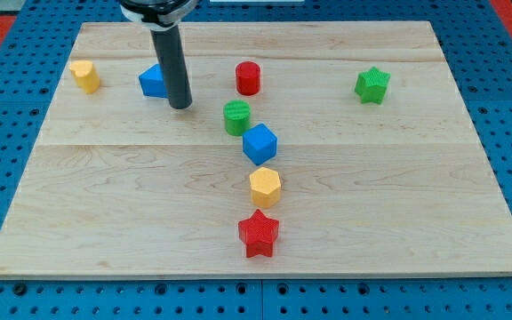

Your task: Push the blue cube left a bit

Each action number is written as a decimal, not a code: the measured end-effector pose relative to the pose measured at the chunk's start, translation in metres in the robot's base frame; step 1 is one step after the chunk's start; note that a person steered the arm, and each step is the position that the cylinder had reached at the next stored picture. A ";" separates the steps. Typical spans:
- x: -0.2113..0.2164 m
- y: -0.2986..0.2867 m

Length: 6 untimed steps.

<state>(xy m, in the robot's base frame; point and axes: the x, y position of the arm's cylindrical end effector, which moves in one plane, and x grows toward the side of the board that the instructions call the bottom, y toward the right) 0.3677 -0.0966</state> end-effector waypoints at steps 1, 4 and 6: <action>0.000 0.033; -0.001 0.131; 0.045 0.129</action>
